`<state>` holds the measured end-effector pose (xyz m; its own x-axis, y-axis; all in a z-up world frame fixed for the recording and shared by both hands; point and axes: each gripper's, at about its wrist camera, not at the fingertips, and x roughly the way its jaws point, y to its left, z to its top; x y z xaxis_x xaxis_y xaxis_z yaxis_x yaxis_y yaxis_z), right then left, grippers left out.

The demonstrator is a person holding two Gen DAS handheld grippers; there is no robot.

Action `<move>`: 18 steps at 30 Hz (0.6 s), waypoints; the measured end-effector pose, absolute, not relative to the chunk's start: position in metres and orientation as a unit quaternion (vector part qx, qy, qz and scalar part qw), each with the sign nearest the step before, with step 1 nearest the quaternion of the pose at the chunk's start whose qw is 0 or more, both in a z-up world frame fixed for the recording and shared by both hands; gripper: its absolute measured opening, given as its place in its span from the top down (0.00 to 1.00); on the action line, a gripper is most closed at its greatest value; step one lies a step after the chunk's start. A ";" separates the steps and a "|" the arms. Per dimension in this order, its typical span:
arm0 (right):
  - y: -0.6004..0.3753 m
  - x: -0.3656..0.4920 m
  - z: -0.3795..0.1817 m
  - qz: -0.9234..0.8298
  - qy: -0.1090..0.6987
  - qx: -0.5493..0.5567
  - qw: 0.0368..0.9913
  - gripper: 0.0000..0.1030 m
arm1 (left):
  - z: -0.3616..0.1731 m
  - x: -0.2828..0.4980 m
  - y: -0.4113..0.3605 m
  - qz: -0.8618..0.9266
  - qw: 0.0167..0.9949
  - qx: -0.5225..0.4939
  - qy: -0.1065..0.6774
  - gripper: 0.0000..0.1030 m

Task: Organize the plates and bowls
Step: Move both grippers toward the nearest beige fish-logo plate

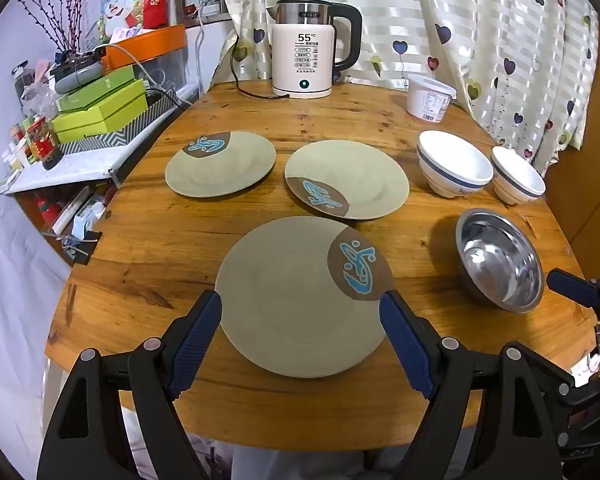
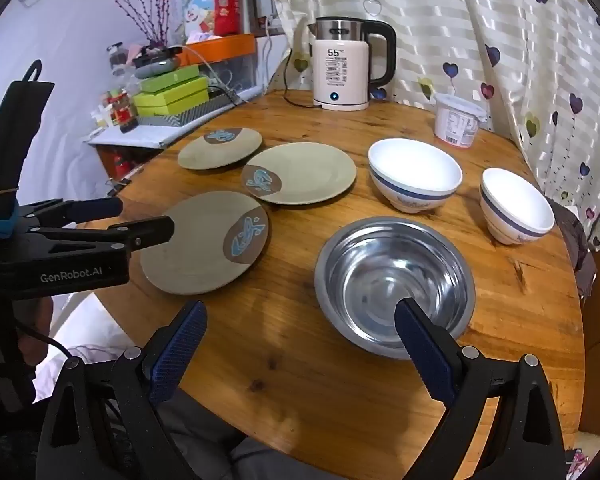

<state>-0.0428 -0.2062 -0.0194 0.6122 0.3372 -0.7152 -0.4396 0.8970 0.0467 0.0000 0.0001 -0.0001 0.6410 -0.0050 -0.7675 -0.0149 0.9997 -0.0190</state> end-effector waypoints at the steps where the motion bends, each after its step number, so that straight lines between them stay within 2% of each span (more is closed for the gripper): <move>1: -0.206 -0.042 -0.019 0.216 0.384 -0.067 0.895 0.07 | 0.000 0.000 0.000 0.004 0.906 -0.011 0.424 0.21; 18: -0.195 -0.036 -0.016 0.223 0.383 -0.071 0.894 0.07 | -0.001 0.001 0.002 0.005 0.906 -0.004 0.424 0.21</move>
<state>-0.0359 -0.1954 -0.0162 0.6074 0.3449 -0.7156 -0.4533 0.8903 0.0443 0.0006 0.0025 -0.0014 0.6409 0.0045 -0.7676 -0.0121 0.9999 -0.0042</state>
